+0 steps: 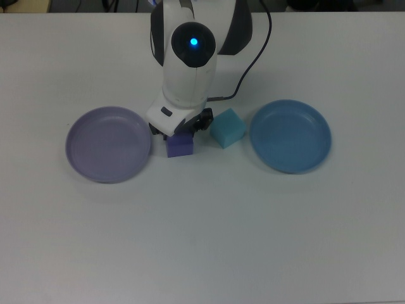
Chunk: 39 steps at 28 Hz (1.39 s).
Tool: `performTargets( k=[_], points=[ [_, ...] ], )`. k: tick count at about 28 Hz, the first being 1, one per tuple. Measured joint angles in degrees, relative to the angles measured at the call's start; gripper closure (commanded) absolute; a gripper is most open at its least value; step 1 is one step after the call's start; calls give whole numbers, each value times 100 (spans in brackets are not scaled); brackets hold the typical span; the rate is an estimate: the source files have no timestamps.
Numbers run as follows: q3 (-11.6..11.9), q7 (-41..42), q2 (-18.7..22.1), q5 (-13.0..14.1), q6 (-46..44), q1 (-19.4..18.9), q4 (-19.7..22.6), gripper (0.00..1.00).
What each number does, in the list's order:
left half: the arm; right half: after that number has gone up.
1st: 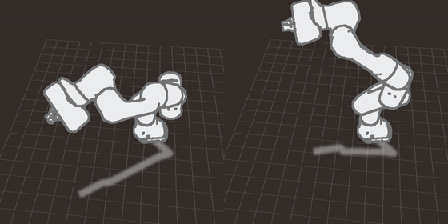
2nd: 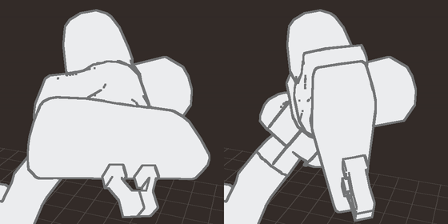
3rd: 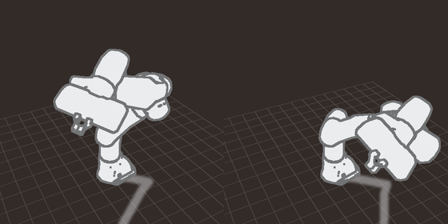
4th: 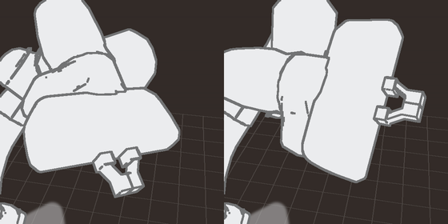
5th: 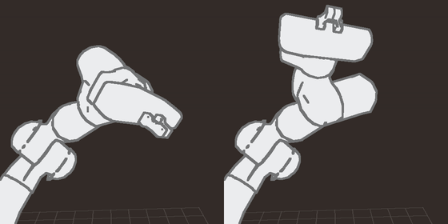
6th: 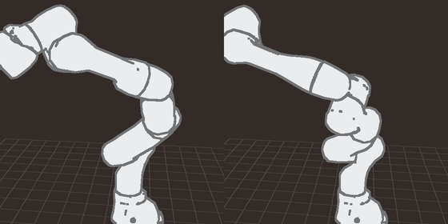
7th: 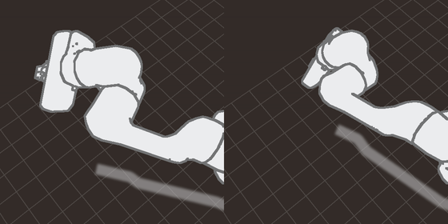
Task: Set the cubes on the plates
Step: 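Lower the gripper onto the purple cube and grasp it, then carry the purple cube onto the lavender plate and release it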
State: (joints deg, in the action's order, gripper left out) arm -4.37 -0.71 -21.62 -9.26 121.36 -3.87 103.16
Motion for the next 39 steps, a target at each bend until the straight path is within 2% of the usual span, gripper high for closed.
performTargets(
  k=[10,15,20,21,24,25,26,27,28,35,39],
  points=[
    [22,-6,131,19,10,97,-91,100],
    [84,59,424,152,1,423,-147,100],
    [229,275,454,159,23,758,-128,99],
    [251,312,428,159,60,813,-119,94],
    [321,392,287,159,249,968,-93,88],
    [331,398,233,159,322,1007,-88,81],
    [335,400,171,159,393,1047,-86,66],
    [337,401,112,159,453,1079,-85,8],
    [337,402,28,160,531,1115,-86,0],
    [335,400,-51,234,596,1141,-121,0],
    [314,400,71,463,554,1130,-183,0]
  ],
)
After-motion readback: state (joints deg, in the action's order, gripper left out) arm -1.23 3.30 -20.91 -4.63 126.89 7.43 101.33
